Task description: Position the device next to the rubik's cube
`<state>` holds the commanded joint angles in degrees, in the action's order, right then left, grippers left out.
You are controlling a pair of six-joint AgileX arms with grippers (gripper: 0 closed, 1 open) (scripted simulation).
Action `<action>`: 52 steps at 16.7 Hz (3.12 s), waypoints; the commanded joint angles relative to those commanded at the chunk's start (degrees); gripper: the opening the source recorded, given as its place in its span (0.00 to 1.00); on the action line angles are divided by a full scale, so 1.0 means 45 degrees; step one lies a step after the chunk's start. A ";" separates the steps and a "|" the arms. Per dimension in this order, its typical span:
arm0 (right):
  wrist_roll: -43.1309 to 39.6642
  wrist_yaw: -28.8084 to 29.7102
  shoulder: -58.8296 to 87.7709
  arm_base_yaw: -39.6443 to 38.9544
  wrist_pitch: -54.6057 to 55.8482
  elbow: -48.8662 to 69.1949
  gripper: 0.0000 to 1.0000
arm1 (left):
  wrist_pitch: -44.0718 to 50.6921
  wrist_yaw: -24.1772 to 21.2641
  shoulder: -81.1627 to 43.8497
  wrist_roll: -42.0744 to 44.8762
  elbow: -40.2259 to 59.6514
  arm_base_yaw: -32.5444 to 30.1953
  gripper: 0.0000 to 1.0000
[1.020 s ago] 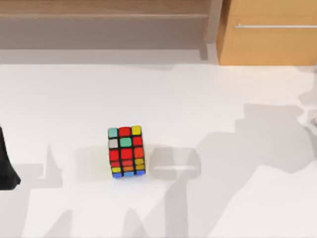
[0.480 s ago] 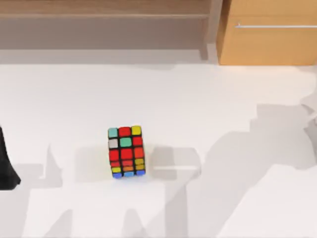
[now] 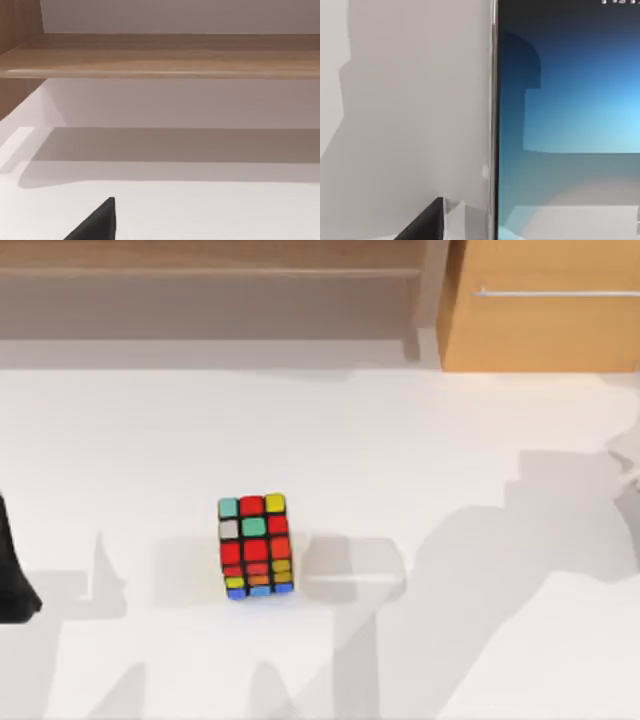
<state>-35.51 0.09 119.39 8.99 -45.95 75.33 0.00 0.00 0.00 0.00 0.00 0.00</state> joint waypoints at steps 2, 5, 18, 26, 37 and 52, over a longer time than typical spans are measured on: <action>0.0000 0.0000 0.0000 0.0000 0.0000 0.0000 0.55 | 0.0000 0.0000 0.0000 0.0000 0.0000 0.0000 1.00; 0.0000 0.0000 0.0000 0.0000 0.0000 0.0000 0.32 | 0.0000 0.0000 0.0000 0.0000 0.0000 0.0000 1.00; 0.0106 -0.0153 -0.0355 -0.0047 -0.0221 0.0093 0.00 | 0.0000 0.0000 0.0000 0.0000 0.0000 0.0000 1.00; 0.0095 -0.0157 -0.0783 -0.0042 -0.1118 0.0562 0.00 | 0.0000 0.0000 0.0000 0.0000 0.0000 0.0000 1.00; 0.2926 0.0049 -0.1760 -0.1603 -0.1872 0.2448 0.00 | 0.0000 0.0000 0.0000 0.0000 0.0000 0.0000 1.00; 1.2198 0.0283 -0.0782 -0.7189 -0.4052 0.5068 0.00 | 0.0000 0.0000 0.0000 0.0000 0.0000 0.0000 1.00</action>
<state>19.38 1.37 115.87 -23.37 -64.19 98.13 0.00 0.00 0.00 0.00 0.00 0.00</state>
